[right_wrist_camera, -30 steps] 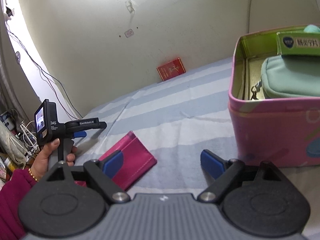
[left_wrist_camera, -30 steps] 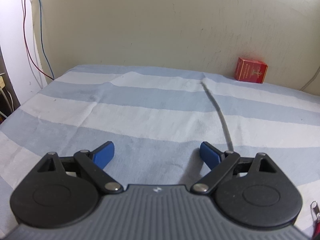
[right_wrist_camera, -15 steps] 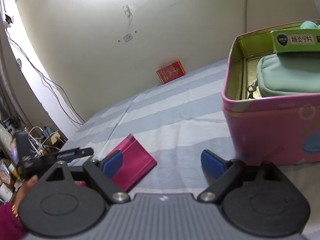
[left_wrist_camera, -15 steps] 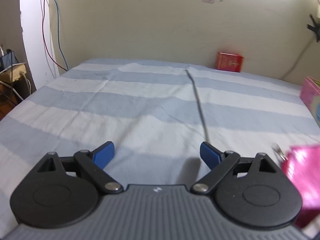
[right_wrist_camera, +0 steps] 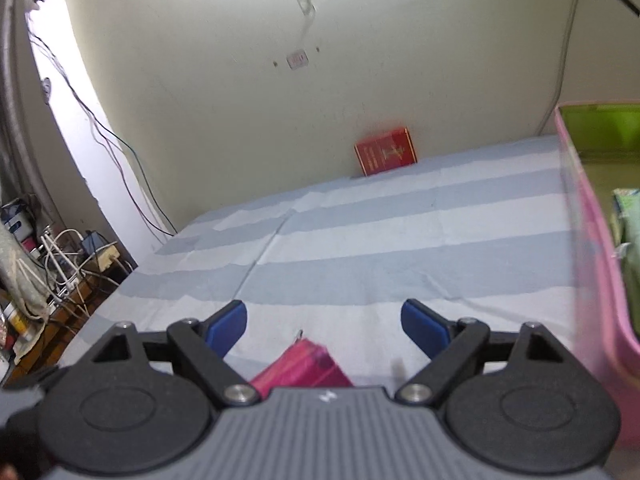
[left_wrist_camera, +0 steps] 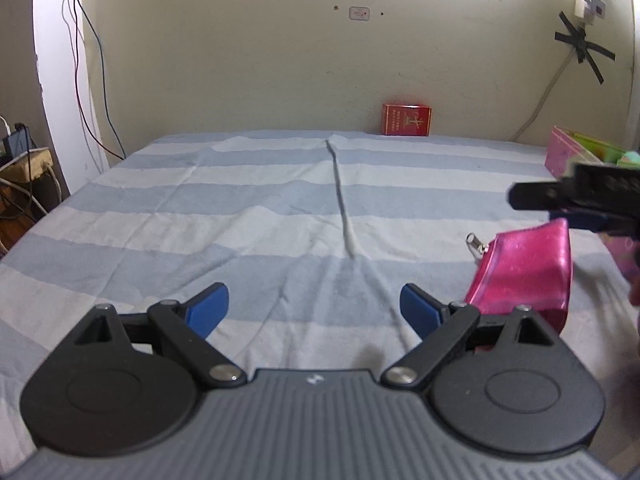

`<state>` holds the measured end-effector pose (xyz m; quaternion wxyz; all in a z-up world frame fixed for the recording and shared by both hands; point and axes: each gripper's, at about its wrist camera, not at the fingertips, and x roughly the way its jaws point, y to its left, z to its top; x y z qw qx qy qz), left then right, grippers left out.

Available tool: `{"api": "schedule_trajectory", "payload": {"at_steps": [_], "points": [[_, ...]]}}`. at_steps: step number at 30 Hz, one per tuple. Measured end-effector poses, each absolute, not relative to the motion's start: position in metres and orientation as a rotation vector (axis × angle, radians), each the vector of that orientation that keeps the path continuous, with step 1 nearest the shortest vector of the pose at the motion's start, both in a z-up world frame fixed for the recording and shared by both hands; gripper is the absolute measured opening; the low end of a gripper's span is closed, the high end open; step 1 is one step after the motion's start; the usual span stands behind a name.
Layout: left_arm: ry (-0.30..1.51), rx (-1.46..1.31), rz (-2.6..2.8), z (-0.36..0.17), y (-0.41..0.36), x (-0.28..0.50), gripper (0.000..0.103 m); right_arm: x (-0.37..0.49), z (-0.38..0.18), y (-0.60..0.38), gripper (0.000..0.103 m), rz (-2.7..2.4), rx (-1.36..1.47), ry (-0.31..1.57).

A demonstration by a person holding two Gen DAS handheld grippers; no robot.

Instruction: Organize objects

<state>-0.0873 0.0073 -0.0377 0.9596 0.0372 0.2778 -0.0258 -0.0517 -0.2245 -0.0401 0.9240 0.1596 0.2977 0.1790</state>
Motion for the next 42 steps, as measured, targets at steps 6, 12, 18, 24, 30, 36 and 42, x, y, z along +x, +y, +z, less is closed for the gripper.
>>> {"api": "schedule_trajectory", "payload": {"at_steps": [6,12,18,24,30,36,42], "points": [[0.586,0.077,-0.06,-0.044,0.005,-0.088,0.094,-0.044,-0.058,-0.23,0.062,0.402,0.382,0.703],[0.616,0.07,-0.069,-0.051,0.002,-0.083,0.094,-0.085,-0.052,-0.232,0.06,0.427,0.342,0.664],[0.62,0.072,-0.073,-0.053,0.001,-0.082,0.094,-0.135,-0.049,-0.234,0.075,0.526,0.369,0.629],[0.619,0.079,-0.074,-0.053,0.0,-0.086,0.094,-0.146,-0.046,-0.244,0.076,0.511,0.398,0.606],[0.617,0.09,-0.07,-0.053,-0.003,-0.09,0.094,-0.148,-0.05,-0.244,0.079,0.524,0.401,0.614],[0.622,0.084,-0.062,-0.052,-0.001,-0.09,0.094,-0.163,-0.049,-0.227,0.08,0.607,0.35,0.62],[0.623,0.081,-0.063,-0.052,0.001,-0.093,0.094,-0.169,-0.05,-0.233,0.08,0.572,0.334,0.605]]}}
